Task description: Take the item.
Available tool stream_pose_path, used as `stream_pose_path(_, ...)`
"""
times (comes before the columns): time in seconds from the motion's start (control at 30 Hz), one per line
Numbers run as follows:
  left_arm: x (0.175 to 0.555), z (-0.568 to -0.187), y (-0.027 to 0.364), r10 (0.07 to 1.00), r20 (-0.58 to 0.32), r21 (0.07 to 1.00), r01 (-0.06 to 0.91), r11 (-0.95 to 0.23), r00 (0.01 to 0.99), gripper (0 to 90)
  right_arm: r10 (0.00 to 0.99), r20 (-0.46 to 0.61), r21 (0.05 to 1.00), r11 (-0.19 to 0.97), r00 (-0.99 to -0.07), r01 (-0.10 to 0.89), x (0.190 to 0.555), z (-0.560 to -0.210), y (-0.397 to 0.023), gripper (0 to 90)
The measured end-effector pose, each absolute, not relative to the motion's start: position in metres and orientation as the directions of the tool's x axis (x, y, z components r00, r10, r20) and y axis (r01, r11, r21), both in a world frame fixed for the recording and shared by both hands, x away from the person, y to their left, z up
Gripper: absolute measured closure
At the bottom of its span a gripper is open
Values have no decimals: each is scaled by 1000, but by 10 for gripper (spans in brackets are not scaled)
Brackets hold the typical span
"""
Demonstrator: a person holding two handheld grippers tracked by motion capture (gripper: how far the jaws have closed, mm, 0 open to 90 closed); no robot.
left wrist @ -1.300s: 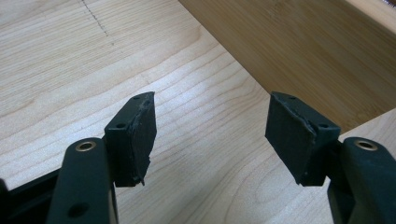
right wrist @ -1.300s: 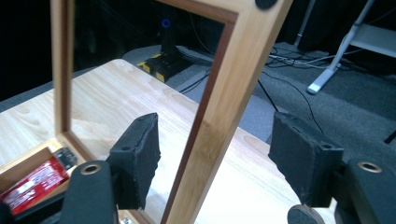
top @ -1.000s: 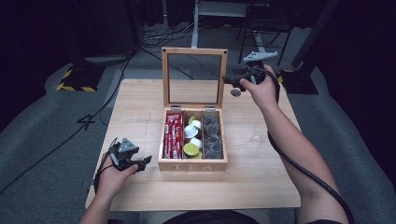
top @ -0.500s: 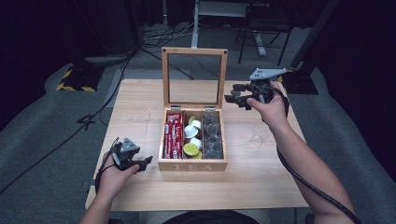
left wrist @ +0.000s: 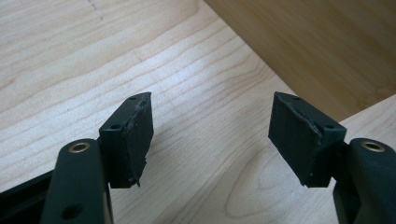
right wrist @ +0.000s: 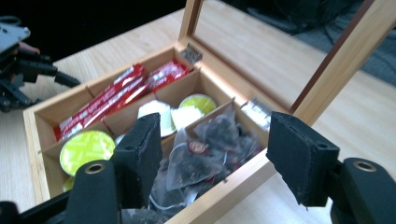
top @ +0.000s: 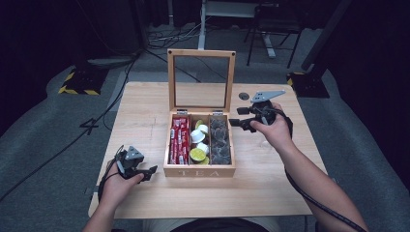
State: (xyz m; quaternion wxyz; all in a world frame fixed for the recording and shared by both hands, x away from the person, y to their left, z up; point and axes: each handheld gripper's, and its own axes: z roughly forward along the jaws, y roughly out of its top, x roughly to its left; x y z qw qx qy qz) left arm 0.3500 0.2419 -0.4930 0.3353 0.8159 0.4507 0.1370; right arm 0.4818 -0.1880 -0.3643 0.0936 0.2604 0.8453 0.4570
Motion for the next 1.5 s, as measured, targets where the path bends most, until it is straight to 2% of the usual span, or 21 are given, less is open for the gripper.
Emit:
stream_pose_path(0.17,351,-496,242,825,-78,664,647,-375,559,304,512,91,793,482,-854,373,481,-383,-180,395)
stream_pose_path(0.23,351,-497,242,824,-80,670,642,-372,561,294,504,91,780,500,-859,376,482,-390,-175,458)
stream_pose_path(0.37,352,-499,242,821,-74,681,630,-374,567,273,492,88,762,527,-866,377,482,-400,-166,515)
stream_pose_path(0.6,352,-504,238,805,-44,697,595,-399,591,196,483,61,726,579,-874,371,486,-414,-149,517)
stream_pose_path(0.93,352,-503,236,802,-18,692,586,-421,598,180,478,28,683,632,-878,366,494,-432,-133,498)
stream_pose_path(1.03,352,-504,236,803,-24,693,589,-416,595,180,479,22,673,642,-877,367,495,-436,-132,546)
stream_pose_path(1.2,352,-504,236,803,-23,693,589,-417,595,180,471,10,658,661,-882,361,496,-436,-130,698)
stream_pose_path(1.5,352,-504,236,801,-18,693,586,-421,598,180,472,-14,678,653,-882,338,492,-432,-132,750)
